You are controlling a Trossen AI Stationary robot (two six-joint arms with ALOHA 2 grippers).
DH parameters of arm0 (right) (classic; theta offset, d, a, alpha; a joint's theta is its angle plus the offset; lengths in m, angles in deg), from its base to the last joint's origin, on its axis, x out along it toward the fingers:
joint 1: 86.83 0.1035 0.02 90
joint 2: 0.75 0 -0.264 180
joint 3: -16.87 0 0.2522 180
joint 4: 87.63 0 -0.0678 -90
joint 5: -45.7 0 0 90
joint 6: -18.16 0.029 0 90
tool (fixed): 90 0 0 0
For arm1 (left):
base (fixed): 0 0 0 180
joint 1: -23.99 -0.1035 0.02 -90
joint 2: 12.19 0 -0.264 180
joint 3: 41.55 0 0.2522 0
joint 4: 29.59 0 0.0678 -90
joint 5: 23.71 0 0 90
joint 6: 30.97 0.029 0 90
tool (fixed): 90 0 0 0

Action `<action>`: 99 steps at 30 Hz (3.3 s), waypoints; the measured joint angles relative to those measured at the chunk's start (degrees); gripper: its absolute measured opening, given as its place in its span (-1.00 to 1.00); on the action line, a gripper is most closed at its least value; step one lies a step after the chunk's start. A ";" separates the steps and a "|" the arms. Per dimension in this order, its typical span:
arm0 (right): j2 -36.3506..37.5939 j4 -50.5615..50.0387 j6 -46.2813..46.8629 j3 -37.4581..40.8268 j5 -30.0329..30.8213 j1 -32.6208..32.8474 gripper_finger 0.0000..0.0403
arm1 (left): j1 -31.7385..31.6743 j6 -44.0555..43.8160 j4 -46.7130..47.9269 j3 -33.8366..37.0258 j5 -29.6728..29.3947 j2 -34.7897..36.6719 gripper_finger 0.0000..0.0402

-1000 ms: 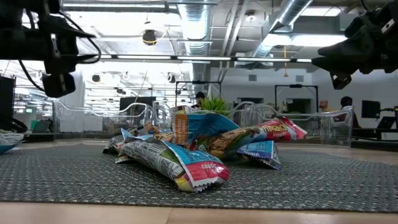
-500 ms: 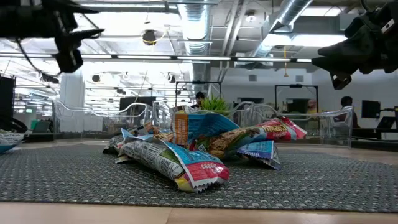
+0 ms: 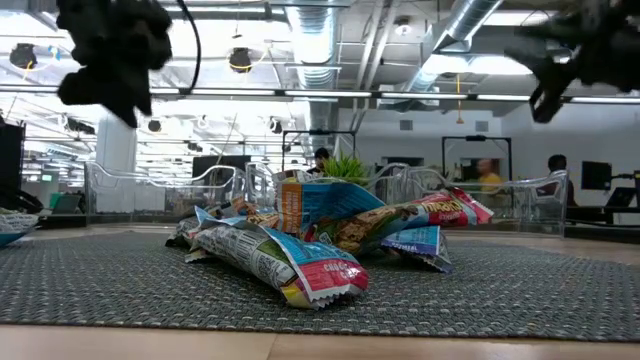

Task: Pick and place Granola Bars by type
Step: Put the red granola bar into the top left transparent bin

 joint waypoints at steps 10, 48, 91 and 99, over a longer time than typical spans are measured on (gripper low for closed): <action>-0.14 8.13 12.01 -0.07 1.58 -0.04 -0.40 | 2.80 -9.53 1.12 -0.81 18.51 -15.80 -0.31; -11.58 -1.55 7.49 -4.02 2.07 -2.09 -0.40 | 29.19 -41.71 -11.57 -0.96 13.37 -36.90 -0.30; -38.21 -34.42 -19.62 -32.68 -7.58 3.06 -0.44 | 24.08 -38.86 3.97 -14.97 -1.01 -35.52 -0.81; -38.21 -34.40 -19.62 -32.66 -7.28 0.24 -0.44 | 11.37 -28.52 20.93 -30.29 -30.22 -28.91 -0.85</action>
